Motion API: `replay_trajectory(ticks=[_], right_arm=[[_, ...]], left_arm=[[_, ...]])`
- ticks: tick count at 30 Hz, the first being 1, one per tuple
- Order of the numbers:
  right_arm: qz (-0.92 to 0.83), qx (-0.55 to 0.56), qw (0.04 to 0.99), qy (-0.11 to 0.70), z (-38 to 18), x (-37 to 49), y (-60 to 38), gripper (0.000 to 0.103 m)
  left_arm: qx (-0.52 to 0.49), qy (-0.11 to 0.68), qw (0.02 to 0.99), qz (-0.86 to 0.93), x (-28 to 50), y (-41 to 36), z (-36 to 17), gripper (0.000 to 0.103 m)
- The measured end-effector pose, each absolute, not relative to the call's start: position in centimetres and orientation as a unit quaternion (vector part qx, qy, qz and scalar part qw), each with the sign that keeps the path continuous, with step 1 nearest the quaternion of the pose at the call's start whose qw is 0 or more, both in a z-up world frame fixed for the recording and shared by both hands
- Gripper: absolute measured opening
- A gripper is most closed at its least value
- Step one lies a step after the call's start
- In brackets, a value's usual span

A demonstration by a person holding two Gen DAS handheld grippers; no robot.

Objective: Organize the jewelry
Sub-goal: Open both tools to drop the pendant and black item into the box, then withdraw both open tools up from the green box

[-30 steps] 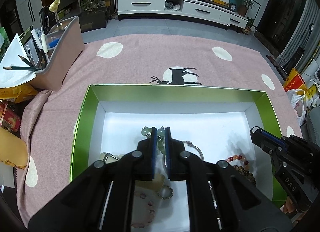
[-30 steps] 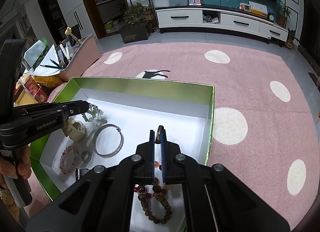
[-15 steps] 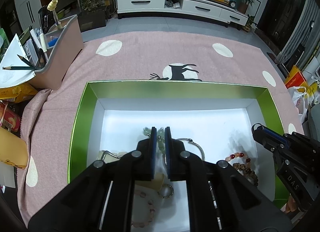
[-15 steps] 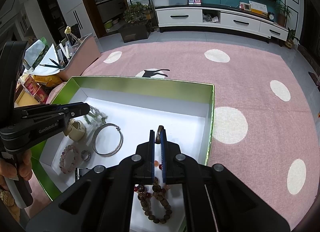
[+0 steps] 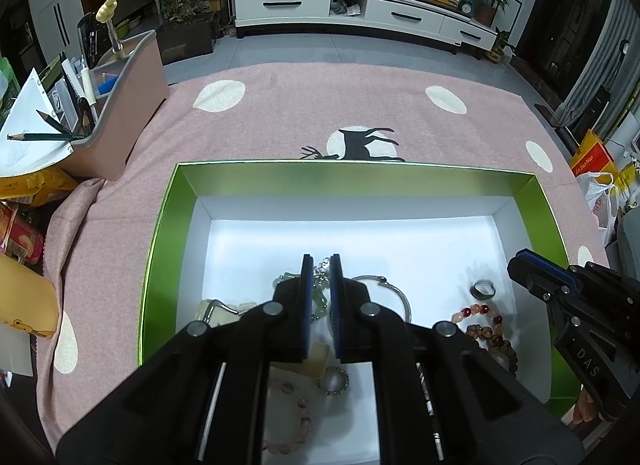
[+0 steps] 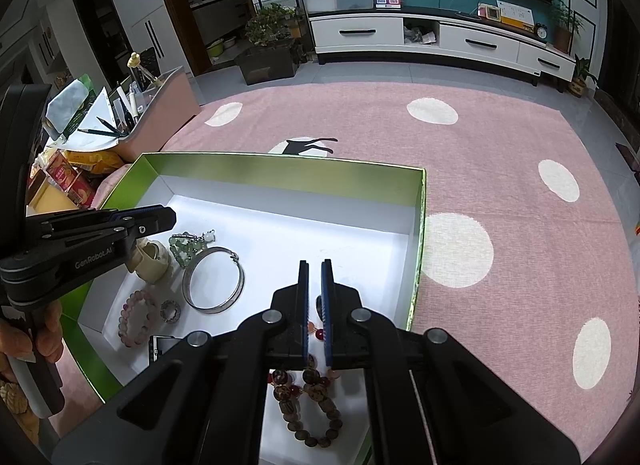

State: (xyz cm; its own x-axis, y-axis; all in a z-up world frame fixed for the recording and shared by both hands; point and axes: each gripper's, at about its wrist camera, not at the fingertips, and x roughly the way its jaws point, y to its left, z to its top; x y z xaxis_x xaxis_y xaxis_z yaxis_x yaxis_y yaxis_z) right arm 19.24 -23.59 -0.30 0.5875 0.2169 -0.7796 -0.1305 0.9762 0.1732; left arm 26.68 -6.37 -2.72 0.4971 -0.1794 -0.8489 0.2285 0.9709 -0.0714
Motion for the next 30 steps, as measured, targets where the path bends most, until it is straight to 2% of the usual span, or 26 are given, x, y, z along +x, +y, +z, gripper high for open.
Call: replay_trajectory(ticks=[3, 17, 19, 23, 30], right_arm=[[0.097, 0.049, 0.89, 0.443, -0.3, 19.2, -23.6, 0.01], [0.097, 0.048, 0.893, 0.436, 0.7, 18.6, -23.6, 0.014], [0.096, 0.049, 0.894, 0.435, 0.9, 18.5, -23.5, 0.022], [0.094, 0.048, 0.896, 0.432, 1.4, 18.0, -23.5, 0.026], [0.088, 0.048, 0.9, 0.424, 2.4, 17.2, -23.4, 0.047]], left_arm=[[0.026, 0.486, 0.865, -0.117, 26.6, -6.3, -2.7, 0.007], [0.038, 0.473, 0.873, -0.112, 25.8, -6.3, -1.4, 0.03], [0.039, 0.472, 0.874, -0.11, 25.7, -6.2, -1.2, 0.033], [0.04, 0.468, 0.876, -0.108, 25.2, -6.0, -0.7, 0.042], [0.041, 0.46, 0.881, -0.103, 24.3, -5.5, 0.3, 0.057]])
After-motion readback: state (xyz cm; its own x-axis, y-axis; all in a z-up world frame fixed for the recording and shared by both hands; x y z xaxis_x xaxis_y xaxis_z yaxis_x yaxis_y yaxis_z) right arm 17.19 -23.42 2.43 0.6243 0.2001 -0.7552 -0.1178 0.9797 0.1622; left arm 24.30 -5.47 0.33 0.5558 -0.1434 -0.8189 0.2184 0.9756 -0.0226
